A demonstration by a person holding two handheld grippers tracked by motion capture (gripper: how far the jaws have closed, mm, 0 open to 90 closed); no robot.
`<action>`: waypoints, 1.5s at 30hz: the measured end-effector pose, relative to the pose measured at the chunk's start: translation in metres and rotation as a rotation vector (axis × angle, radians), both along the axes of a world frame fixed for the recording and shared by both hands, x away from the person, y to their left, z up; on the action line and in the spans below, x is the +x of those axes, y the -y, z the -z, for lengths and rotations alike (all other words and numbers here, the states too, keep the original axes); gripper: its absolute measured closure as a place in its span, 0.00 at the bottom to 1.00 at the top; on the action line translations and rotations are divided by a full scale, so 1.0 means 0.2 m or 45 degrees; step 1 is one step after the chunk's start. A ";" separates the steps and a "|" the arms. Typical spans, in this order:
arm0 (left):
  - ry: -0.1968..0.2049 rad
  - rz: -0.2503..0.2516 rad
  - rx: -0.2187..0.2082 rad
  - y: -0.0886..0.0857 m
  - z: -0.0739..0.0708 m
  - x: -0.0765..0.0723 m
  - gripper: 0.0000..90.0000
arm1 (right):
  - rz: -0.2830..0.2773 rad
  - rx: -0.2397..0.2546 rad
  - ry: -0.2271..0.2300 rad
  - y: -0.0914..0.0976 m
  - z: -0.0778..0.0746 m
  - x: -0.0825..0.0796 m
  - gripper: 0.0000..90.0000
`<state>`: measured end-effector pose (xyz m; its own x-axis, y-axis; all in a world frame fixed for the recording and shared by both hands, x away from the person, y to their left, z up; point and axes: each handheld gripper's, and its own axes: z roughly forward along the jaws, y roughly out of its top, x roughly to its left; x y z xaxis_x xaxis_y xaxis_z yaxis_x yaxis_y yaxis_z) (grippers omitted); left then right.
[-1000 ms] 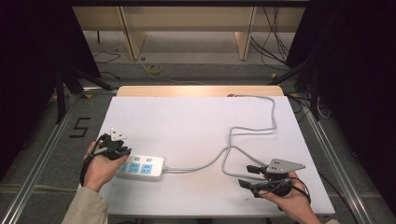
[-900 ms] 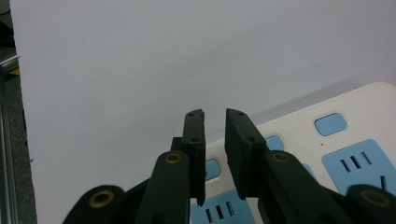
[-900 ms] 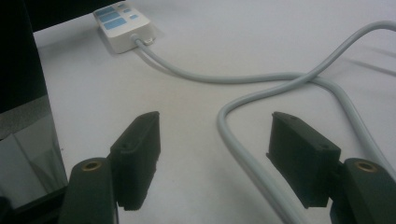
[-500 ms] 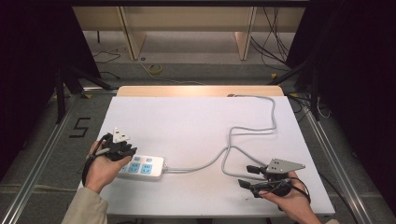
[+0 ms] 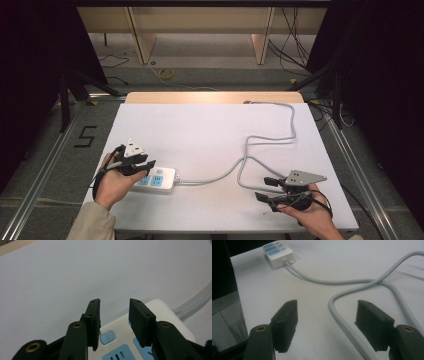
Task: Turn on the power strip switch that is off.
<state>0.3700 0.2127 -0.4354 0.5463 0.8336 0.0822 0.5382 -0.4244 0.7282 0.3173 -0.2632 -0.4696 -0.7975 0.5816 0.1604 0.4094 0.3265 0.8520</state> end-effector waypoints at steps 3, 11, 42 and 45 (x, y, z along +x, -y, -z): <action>0.015 0.027 0.002 0.02 0.00 -0.01 0.63 | -0.001 0.000 0.000 0.00 0.00 0.00 0.39; 0.037 0.084 -0.063 0.06 0.00 -0.02 0.54 | -0.001 -0.002 0.002 0.00 0.00 0.00 0.39; 0.026 0.383 -0.078 0.24 0.10 -0.17 0.32 | 0.000 0.003 0.007 0.01 0.00 -0.01 0.38; 0.029 0.389 -0.074 0.25 0.11 -0.18 0.32 | 0.000 0.001 0.001 0.01 0.00 -0.01 0.38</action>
